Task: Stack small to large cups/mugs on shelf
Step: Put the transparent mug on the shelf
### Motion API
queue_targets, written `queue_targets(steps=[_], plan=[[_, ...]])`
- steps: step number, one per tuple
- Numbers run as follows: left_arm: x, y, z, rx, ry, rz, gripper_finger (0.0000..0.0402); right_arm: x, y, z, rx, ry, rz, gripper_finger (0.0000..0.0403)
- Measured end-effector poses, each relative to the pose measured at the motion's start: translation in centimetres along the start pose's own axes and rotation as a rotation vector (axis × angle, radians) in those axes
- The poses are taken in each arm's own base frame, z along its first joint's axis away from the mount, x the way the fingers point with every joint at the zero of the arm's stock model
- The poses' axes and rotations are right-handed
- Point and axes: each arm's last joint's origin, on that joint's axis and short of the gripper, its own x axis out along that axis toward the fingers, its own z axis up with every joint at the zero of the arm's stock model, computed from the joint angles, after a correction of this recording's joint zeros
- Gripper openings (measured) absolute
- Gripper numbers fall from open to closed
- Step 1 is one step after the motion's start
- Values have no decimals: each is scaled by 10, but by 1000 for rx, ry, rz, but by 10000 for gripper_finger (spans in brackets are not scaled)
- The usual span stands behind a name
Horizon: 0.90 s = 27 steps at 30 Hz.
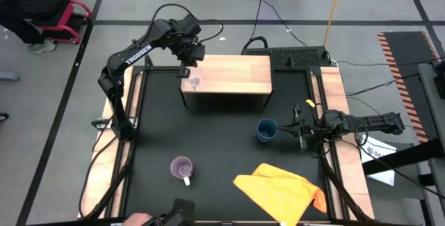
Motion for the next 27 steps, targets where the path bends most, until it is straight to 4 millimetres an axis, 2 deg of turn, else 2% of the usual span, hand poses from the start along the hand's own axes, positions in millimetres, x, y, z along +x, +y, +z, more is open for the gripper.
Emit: queue_targets(steps=[27], plan=[[0,1,0,-16,-7,1,0,0,0,-1,-1,6,0,0]])
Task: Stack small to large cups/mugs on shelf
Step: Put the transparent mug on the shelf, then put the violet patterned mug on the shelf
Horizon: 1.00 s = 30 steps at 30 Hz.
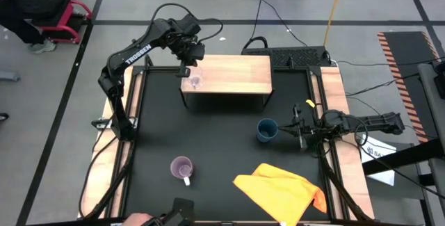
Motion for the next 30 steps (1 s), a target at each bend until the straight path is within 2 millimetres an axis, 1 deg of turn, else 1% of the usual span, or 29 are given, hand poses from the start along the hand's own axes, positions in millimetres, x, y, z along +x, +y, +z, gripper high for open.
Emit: queue_targets(steps=[4,15,18,23,30], plan=[[0,0,0,-7,14,15,12,0,0,0,0,0,0,0],[1,2,0,-24,13,24,82,0,0,0,0,1,0,0],[1,2,0,-23,12,25,95,0,0,0,0,0,0,0],[1,2,0,-25,9,28,107,0,0,0,0,1,0,0],[1,2,0,-31,17,32,108,0,0,0,0,0,0,0]])
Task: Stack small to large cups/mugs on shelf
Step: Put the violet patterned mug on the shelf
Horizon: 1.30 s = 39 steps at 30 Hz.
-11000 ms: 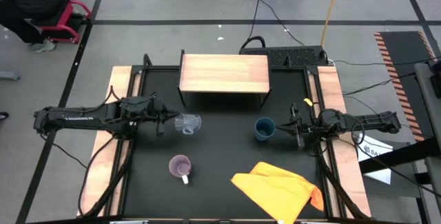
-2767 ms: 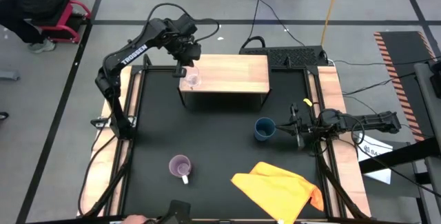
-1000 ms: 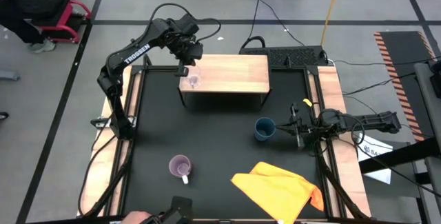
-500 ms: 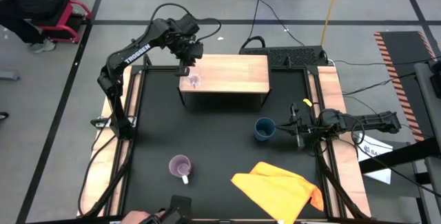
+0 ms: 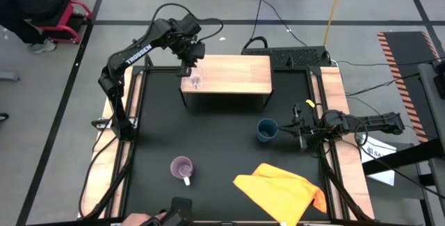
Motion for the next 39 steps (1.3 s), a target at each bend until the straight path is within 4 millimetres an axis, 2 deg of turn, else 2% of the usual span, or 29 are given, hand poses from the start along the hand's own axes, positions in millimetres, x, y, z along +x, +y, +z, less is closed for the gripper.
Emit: queue_targets(steps=[9,21,29,32,37,39], plan=[[-1,0,0,3,4,1,108,0,0,0,0,0,0,0],[-48,-6,13,-12,-110,49,108,0,0,0,0,0,0,0],[-52,-17,19,30,-166,-50,107,0,0,0,7,0,0,0],[-61,-21,19,43,-207,-52,91,0,0,0,7,0,0,0],[-88,-34,13,84,-262,-13,16,0,0,0,7,0,0,0],[-99,-40,10,99,-288,-3,8,0,0,0,7,0,0,0]])
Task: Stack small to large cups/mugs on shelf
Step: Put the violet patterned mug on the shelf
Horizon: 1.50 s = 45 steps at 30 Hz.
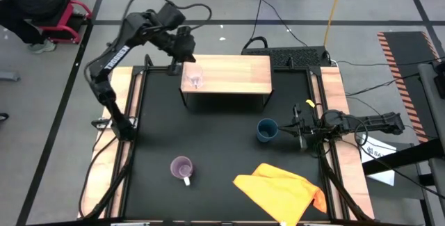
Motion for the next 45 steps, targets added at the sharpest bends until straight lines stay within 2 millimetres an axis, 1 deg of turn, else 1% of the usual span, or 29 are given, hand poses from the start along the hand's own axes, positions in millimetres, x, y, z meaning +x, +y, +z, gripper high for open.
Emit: queue_targets(steps=[4,8,11,20,24,29,33,41,45], plan=[[-20,-12,0,14,-42,10,3,0,0,0,0,0,0,0],[-30,-21,-1,15,-53,20,2,0,0,0,0,0,0,0],[-33,-26,-3,7,-56,17,1,0,0,0,0,-1,0,0],[-28,-27,-7,-37,-41,1,1,0,0,0,0,-4,0,0],[-37,-32,-7,-29,-69,23,0,0,0,0,6,-5,0,0],[-62,-49,-7,-24,-197,-24,0,0,0,0,7,-5,0,0],[-83,-66,-5,-16,-275,-2,0,0,0,1,-5,-6,0,0],[-110,-93,-12,-92,-257,96,0,0,0,1,-7,-7,0,0],[-110,-104,-22,-133,-211,146,0,0,0,1,-7,-6,0,0]])
